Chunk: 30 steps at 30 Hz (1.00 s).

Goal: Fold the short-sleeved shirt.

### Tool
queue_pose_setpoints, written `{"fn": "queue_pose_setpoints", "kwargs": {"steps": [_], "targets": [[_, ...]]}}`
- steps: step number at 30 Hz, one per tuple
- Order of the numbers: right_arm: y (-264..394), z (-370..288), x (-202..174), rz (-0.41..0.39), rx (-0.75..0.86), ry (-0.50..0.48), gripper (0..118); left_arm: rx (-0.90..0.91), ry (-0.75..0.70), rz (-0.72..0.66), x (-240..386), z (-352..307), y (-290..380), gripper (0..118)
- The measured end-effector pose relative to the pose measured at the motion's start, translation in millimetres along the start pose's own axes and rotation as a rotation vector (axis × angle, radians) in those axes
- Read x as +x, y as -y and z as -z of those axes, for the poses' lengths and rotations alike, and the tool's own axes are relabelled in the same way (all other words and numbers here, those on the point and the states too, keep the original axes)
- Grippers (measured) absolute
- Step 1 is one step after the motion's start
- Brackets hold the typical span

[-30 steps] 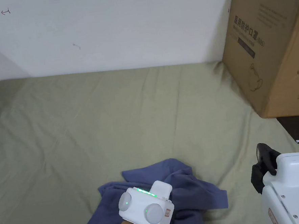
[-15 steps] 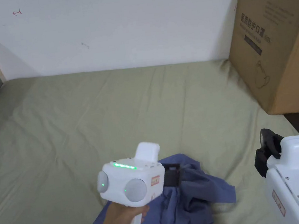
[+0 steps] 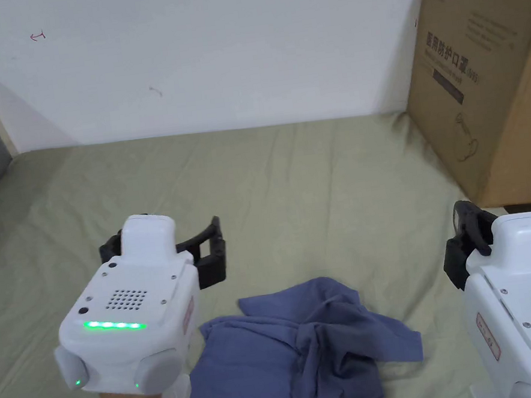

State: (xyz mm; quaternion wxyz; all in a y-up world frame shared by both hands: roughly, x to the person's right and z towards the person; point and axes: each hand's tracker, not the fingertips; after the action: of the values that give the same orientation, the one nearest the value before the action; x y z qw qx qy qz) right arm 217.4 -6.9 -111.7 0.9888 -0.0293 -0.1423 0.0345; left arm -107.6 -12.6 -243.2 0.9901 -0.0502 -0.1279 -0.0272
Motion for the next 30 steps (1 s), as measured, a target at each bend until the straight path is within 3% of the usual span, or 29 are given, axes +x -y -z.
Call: {"fn": "queue_pose_setpoints", "kwargs": {"steps": [1,4,5,6,14,21,27,29,30], "targets": [[0,0,0,0.000,0.002,-0.001,0,0.016,-0.014,-0.016,-5,-2,2,54],[0,0,-1,0.004,0.002,-0.003,0,0.037,-0.028,-0.048,-17,-4,6,32],[-1,0,-1,0.006,0.003,-0.004,0,0.031,-0.015,-0.064,-21,-3,8,8],[-1,0,-2,0.006,0.003,-0.004,0,0.027,-0.021,-0.062,-21,-3,10,0],[0,-1,-4,-0.001,0.001,-0.007,0,-0.052,-0.017,-0.064,-22,0,15,0],[7,3,-4,0.002,-0.020,-0.009,0,-0.458,0.042,-0.153,-35,19,58,0],[21,8,-8,-0.005,-0.052,-0.016,0,-0.689,0.010,-0.204,-36,22,125,0],[25,10,-9,-0.010,-0.065,-0.018,0,-0.768,0.004,-0.208,-35,23,145,4],[28,11,-9,-0.011,-0.073,-0.020,0,-0.799,0.005,-0.218,-34,25,153,17]]}}
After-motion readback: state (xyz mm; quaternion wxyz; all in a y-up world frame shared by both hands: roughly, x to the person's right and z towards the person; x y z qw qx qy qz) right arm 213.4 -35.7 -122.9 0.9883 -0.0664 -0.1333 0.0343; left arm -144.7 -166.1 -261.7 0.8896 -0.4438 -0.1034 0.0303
